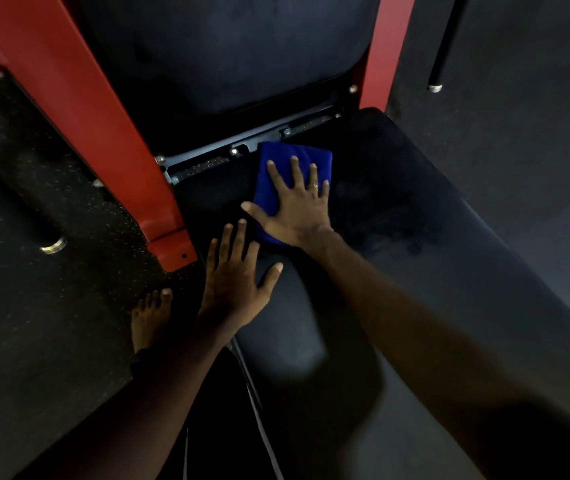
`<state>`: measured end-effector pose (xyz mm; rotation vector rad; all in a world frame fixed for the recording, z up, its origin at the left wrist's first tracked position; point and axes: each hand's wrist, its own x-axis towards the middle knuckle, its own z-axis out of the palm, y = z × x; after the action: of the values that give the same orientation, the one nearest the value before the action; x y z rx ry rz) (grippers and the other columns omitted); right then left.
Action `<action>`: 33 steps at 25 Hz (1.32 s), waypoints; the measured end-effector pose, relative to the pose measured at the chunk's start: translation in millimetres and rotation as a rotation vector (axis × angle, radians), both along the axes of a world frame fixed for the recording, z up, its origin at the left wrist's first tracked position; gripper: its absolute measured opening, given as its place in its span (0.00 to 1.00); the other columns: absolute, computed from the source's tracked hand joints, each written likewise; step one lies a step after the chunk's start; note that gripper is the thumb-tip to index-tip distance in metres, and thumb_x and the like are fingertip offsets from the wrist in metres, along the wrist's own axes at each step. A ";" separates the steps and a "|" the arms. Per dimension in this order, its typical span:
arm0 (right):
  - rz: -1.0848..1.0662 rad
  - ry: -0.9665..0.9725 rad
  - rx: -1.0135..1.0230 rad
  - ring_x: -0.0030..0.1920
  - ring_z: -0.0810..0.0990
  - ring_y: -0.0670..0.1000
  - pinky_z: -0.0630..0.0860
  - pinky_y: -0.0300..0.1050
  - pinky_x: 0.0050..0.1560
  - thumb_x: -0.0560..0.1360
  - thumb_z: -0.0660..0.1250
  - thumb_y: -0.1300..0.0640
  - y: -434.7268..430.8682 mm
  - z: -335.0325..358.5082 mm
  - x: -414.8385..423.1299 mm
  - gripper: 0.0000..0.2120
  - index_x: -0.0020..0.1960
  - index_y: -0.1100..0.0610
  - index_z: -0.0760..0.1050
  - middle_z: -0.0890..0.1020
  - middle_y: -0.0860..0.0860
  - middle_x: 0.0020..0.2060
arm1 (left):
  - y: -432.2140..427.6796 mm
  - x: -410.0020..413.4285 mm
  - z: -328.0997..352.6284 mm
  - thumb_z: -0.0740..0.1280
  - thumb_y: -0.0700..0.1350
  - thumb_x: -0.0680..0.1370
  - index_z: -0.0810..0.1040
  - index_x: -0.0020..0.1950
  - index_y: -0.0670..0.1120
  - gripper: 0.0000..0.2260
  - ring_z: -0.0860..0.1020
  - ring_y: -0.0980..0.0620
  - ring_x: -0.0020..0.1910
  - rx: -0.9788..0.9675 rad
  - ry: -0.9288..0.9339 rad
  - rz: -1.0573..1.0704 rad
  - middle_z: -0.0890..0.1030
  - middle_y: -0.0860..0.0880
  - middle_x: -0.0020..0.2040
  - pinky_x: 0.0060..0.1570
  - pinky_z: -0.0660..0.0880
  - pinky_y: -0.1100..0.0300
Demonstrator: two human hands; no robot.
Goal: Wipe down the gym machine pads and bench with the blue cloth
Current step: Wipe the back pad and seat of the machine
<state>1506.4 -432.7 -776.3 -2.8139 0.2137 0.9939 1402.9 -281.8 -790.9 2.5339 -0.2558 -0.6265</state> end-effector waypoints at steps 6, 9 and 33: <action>-0.088 -0.138 -0.167 0.80 0.50 0.62 0.51 0.67 0.76 0.78 0.62 0.45 -24.5 -23.1 26.2 0.34 0.81 0.42 0.53 0.54 0.52 0.81 | 1.7 -1.5 0.4 0.52 0.66 0.78 0.59 0.80 0.51 0.34 0.51 0.43 0.80 -0.002 0.027 -0.010 0.56 0.44 0.80 0.76 0.47 0.44; -0.230 -0.161 -0.229 0.80 0.50 0.63 0.53 0.68 0.76 0.78 0.62 0.47 -54.4 -11.2 22.3 0.33 0.81 0.43 0.53 0.55 0.53 0.81 | 1.7 -0.6 0.4 0.52 0.66 0.78 0.56 0.80 0.52 0.34 0.49 0.44 0.80 -0.009 0.046 -0.017 0.54 0.45 0.81 0.76 0.45 0.45; -0.244 -0.204 -0.306 0.80 0.53 0.61 0.55 0.60 0.78 0.79 0.61 0.46 -86.3 9.7 -10.6 0.34 0.81 0.46 0.53 0.57 0.54 0.80 | 1.9 0.2 -3.3 0.50 0.68 0.77 0.57 0.80 0.52 0.34 0.49 0.44 0.80 -0.002 0.074 -0.012 0.54 0.45 0.81 0.77 0.47 0.43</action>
<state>1495.8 -519.0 -766.5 -3.0314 0.7187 0.6637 1403.1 -280.0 -794.1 2.5026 -0.2450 -0.7228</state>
